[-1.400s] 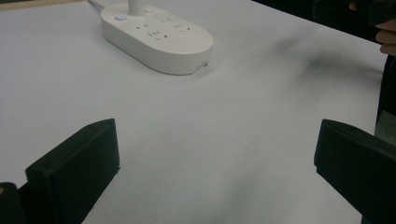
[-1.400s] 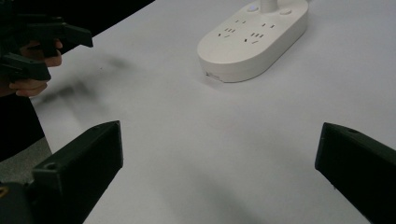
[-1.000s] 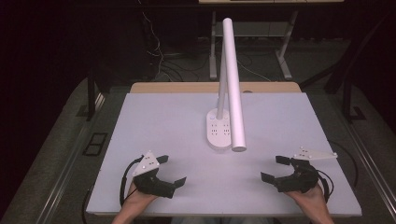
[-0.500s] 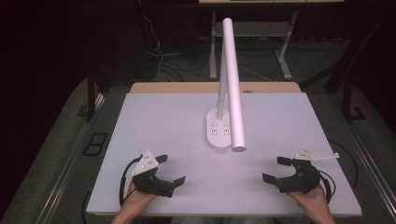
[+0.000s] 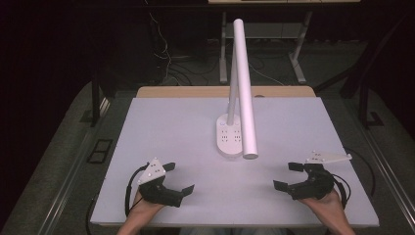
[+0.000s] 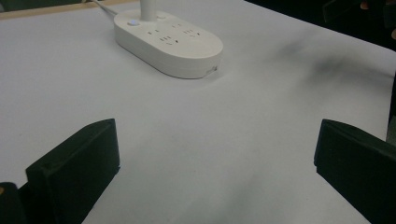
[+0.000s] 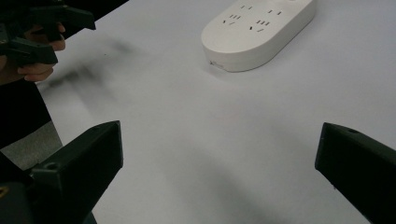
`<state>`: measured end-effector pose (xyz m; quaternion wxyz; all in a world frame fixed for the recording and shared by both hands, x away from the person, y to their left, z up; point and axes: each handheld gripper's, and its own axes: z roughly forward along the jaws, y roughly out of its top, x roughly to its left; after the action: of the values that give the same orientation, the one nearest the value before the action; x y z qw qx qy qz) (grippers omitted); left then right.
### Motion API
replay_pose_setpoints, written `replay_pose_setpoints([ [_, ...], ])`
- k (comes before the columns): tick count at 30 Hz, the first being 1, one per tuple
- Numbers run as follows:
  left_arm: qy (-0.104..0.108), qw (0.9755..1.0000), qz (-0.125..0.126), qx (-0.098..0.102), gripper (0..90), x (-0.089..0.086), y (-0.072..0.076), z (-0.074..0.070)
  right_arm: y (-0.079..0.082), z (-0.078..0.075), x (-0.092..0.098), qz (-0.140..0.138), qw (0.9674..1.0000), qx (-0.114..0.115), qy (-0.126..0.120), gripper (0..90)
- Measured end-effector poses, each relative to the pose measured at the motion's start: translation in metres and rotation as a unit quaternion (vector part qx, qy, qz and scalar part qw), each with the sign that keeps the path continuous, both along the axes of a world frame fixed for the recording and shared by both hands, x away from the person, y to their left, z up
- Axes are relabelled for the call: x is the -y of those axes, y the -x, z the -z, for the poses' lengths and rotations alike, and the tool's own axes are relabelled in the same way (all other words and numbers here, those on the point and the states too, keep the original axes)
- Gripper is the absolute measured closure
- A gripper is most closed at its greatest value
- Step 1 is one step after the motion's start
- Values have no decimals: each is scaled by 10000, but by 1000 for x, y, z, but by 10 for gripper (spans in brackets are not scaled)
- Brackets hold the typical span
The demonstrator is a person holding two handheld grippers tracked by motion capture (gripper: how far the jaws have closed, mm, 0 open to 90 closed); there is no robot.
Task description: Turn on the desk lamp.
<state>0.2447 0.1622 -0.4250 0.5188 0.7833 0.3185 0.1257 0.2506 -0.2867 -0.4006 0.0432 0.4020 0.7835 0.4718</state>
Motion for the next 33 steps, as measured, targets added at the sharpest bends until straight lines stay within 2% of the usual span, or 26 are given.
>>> replay_pose_setpoints([
  [19, -12, 10000, 23, 15, 0, 1, 1, 0, -23, -20, -9, -149, 9998, 52, 75, 3],
  [33, -24, 10000, 64, -12, 0, 3, 1, 1, -50, -31, -21, -264, 9995, 20, 142, 3],
])
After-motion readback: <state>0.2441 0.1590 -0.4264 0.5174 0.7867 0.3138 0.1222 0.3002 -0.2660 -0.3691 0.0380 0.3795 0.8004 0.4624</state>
